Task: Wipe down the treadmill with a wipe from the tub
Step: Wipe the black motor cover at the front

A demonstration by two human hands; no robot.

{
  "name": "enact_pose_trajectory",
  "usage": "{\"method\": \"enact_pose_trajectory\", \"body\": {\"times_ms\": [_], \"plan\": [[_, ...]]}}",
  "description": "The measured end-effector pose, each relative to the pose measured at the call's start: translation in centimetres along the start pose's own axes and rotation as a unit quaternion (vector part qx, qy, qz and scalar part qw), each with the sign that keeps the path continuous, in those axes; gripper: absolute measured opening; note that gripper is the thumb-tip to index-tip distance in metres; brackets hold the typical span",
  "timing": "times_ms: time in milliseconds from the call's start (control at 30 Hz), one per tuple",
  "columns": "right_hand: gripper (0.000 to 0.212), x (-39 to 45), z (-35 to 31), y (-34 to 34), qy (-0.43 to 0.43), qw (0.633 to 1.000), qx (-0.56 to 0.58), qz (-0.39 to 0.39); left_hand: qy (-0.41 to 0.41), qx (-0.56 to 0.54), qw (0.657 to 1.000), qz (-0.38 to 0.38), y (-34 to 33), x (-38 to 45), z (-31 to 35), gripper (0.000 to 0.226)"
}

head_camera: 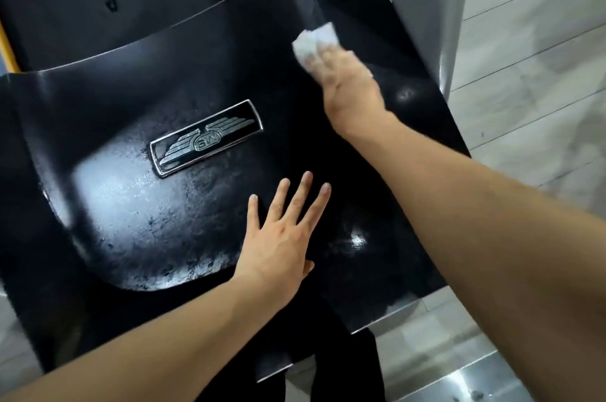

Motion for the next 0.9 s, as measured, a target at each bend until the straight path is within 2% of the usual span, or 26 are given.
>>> {"method": "enact_pose_trajectory", "body": {"times_ms": [33,100,200,267,333,400,467,533,567,600,667,733,767,800,833,900], "plan": [[0.061,0.0,1.3,0.8,-0.048,0.997,0.05,0.035,-0.001,0.0,1.0,0.002,0.1,-0.1,0.0,0.124],[0.058,-2.4,4.0,1.7,-0.171,0.964,0.176,0.105,-0.008,0.003,1.0,0.004,0.4,-0.2,0.1,0.123],[0.059,-9.0,8.0,0.8,-0.346,0.898,0.219,0.157,-0.018,-0.001,1.0,0.003,1.3,-0.2,0.2,0.105],[0.072,-12.6,10.1,0.2,-0.386,0.89,0.187,0.154,-0.029,-0.014,0.999,0.023,2.0,0.2,-0.1,0.085],[0.072,-14.3,11.3,-0.7,-0.413,0.876,0.201,0.147,-0.04,-0.027,0.996,0.074,3.1,1.0,-0.4,0.07],[0.06,-13.2,10.5,-0.7,-0.379,0.885,0.215,0.164,-0.021,-0.04,0.994,0.102,3.9,2.5,-0.7,0.067],[0.051,-9.7,7.5,0.0,-0.235,0.92,0.252,0.186,0.002,-0.057,0.993,0.106,4.8,4.4,-1.0,0.069],[0.045,-6.3,4.1,0.6,-0.045,0.95,0.264,0.159,0.012,-0.068,0.989,0.13,6.0,6.4,-0.9,0.07],[0.048,-5.3,3.4,0.5,0.011,0.957,0.257,0.132,0.016,-0.069,0.988,0.138,6.5,7.3,-0.9,0.069],[0.055,-4.6,3.8,0.4,0.031,0.962,0.245,0.12,0.022,-0.071,0.987,0.139,6.9,8.2,-0.9,0.069],[0.059,-4.4,7.2,0.5,-0.055,0.956,0.25,0.146,0.036,-0.083,0.988,0.125,7.6,10.1,-1.0,0.073],[0.06,-5.0,11.3,0.2,-0.216,0.929,0.251,0.165,0.036,-0.075,0.992,0.095,8.0,12.1,-1.3,0.08],[0.062,-5.1,12.3,0.1,-0.265,0.921,0.235,0.164,0.029,-0.069,0.994,0.084,8.3,13.1,-1.4,0.084],[0.063,-4.8,12.3,0.2,-0.272,0.921,0.223,0.167,0.026,-0.068,0.994,0.08,8.8,14.0,-1.7,0.088],[0.062,-4.0,11.5,0.4,-0.239,0.929,0.224,0.17,0.029,-0.074,0.994,0.079,9.4,14.8,-2.2,0.09],[0.057,-2.1,8.4,1.0,-0.086,0.95,0.248,0.171,0.046,-0.093,0.991,0.087,10.4,16.0,-3.3,0.092]]}}
Point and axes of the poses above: each hand's wrist, its own x-axis towards the middle knuckle, its own y-axis out of the back of the hand, z = x × y, the point moved 6 cm from there along x, towards the middle knuckle, and after that the axes turned 15 degrees about y, right-handed, at the moved point
